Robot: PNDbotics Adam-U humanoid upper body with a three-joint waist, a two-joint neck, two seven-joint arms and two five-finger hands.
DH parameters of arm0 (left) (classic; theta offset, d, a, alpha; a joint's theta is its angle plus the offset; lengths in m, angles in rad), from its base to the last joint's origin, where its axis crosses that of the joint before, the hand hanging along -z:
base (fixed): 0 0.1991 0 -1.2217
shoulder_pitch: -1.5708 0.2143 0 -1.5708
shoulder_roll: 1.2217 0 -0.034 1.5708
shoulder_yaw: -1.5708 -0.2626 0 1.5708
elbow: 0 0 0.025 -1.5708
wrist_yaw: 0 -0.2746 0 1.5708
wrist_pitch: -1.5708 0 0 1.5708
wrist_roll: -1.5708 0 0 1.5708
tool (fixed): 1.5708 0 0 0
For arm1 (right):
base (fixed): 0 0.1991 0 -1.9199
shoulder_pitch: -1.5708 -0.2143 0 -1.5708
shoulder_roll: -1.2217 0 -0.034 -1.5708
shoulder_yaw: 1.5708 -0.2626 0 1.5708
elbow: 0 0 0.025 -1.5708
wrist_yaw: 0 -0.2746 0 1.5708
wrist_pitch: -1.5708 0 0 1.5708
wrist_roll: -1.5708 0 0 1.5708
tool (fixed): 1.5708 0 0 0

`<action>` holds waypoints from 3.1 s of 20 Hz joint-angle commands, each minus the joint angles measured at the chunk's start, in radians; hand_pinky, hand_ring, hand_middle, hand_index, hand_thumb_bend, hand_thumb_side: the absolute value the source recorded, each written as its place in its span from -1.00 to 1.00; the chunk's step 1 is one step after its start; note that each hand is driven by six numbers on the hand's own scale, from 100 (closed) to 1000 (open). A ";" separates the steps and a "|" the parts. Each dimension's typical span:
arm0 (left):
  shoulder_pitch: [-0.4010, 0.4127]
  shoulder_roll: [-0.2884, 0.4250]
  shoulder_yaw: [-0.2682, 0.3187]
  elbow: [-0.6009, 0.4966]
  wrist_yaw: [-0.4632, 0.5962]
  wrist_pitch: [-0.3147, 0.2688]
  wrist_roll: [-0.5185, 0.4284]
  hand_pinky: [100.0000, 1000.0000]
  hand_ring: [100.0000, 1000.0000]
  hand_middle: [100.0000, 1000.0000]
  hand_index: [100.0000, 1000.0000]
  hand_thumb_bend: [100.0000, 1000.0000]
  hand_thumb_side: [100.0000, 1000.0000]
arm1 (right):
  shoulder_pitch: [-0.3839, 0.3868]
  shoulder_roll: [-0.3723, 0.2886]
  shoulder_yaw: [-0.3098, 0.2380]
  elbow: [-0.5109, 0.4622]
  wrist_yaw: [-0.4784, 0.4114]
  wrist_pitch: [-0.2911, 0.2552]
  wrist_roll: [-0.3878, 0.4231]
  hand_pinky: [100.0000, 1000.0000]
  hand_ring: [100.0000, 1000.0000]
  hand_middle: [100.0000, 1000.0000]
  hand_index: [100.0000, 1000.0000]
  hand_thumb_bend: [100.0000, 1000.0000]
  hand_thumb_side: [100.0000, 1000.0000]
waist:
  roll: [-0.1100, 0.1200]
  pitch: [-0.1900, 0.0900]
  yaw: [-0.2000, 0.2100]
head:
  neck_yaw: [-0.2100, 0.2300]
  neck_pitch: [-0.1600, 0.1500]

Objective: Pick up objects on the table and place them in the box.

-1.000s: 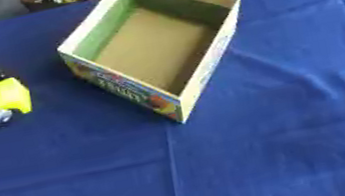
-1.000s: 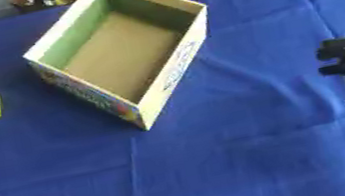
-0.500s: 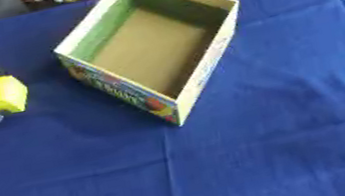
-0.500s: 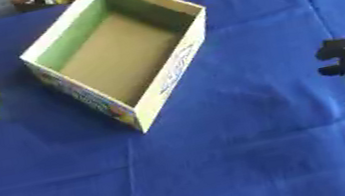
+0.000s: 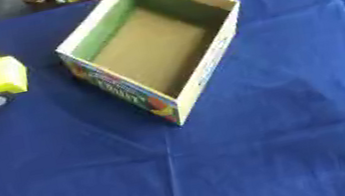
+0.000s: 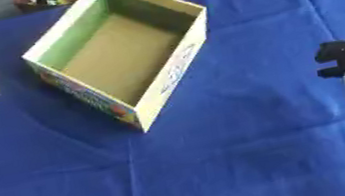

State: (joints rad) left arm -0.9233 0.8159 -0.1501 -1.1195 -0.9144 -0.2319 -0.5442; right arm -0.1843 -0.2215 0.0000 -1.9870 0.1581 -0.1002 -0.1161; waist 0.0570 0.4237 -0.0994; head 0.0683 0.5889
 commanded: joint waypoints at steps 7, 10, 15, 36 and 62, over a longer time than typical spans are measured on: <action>-0.031 0.038 0.023 -0.051 0.082 0.048 -0.043 -0.98 -0.31 -0.17 0.39 -1.00 -0.24 | 0.001 -0.010 -0.006 -0.013 0.001 0.006 0.002 0.30 0.55 0.16 0.47 -1.00 0.59 | 0.005 -0.044 0.009 | -0.007 0.016; -0.033 0.041 0.014 -0.031 0.114 0.062 -0.090 -0.85 -0.20 -0.06 0.42 -1.00 -0.23 | 0.002 -0.012 -0.007 -0.013 -0.001 0.008 0.002 0.30 0.55 0.16 0.46 -1.00 0.58 | 0.008 -0.048 0.010 | -0.005 0.020; -0.036 0.041 0.029 -0.044 0.160 0.082 -0.171 -0.76 0.00 0.26 0.47 -1.00 -0.20 | 0.002 -0.012 -0.007 -0.013 -0.003 0.014 -0.003 0.30 0.54 0.15 0.46 -1.00 0.58 | 0.009 -0.051 0.009 | -0.006 0.018; -0.173 -0.059 0.016 -0.221 0.250 0.076 -0.167 -1.00 -0.39 -0.23 0.11 -1.00 -0.58 | 0.007 -0.015 -0.007 -0.013 -0.006 0.020 -0.005 0.30 0.54 0.15 0.47 -1.00 0.57 | 0.014 -0.062 0.011 | -0.016 0.031; -0.325 -0.337 -0.076 0.061 -0.013 0.030 -0.075 -1.00 -0.40 -0.26 0.07 -1.00 -0.58 | -0.047 -0.037 0.006 -0.013 -0.039 -0.041 0.000 0.30 0.54 0.15 0.46 -1.00 0.56 | 0.038 -0.026 -0.077 | 0.039 -0.006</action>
State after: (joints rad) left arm -1.2181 0.4669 -0.2270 -1.0603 -0.9107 -0.1961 -0.6236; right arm -0.2210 -0.2455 0.0065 -1.9869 0.1185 -0.1385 -0.1171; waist 0.0993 0.4191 -0.1774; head 0.1032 0.5951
